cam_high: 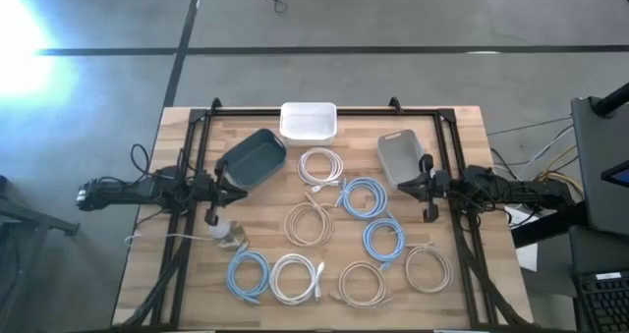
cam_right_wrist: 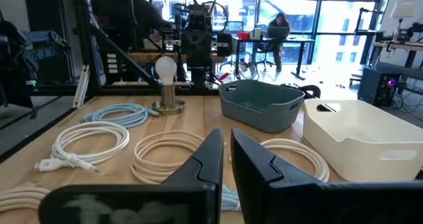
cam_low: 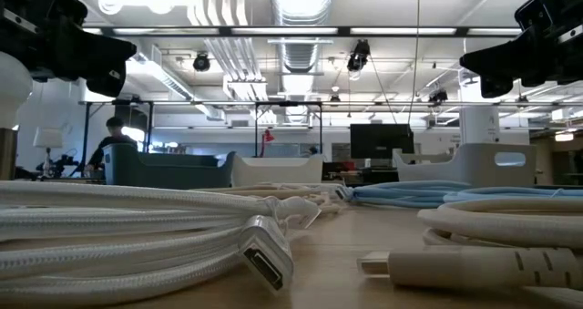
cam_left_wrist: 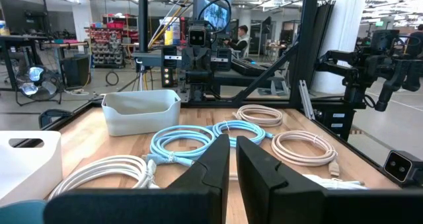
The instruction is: Sort HDMI cables
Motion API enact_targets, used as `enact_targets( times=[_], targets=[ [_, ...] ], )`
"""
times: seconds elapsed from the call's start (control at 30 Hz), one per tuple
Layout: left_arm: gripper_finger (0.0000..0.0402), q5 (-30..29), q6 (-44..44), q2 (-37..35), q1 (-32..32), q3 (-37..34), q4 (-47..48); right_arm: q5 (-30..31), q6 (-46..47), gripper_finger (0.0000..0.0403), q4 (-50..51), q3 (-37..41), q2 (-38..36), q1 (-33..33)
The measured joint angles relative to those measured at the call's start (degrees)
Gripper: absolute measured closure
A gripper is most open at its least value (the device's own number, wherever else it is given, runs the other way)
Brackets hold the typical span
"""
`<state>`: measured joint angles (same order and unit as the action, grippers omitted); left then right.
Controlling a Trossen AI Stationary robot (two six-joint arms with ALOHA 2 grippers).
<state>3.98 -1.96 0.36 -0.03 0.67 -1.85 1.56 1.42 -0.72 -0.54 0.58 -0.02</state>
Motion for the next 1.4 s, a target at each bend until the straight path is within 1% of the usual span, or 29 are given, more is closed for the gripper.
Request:
enact_targets(
  times=[1.03,1.2,1.27,1.4],
  targets=[
    [0.0369,0.0,0.0,0.0,0.0,0.0,0.4,0.0,0.0,0.0374,0.0,0.0,0.0,0.0],
    [0.0369,-0.1,0.0,0.4,0.0,0.1,0.9,0.0,-2.3,0.0374,-0.1,0.0,0.0,0.0],
    [0.0369,-0.1,0.0,0.4,0.0,0.1,1.0,0.0,-1.2,0.0374,0.0,0.0,0.0,0.0],
    [0.0369,-0.1,0.0,0.4,0.0,0.1,1.1,0.0,5.2,0.0374,-0.7,0.0,0.0,0.0]
  ],
)
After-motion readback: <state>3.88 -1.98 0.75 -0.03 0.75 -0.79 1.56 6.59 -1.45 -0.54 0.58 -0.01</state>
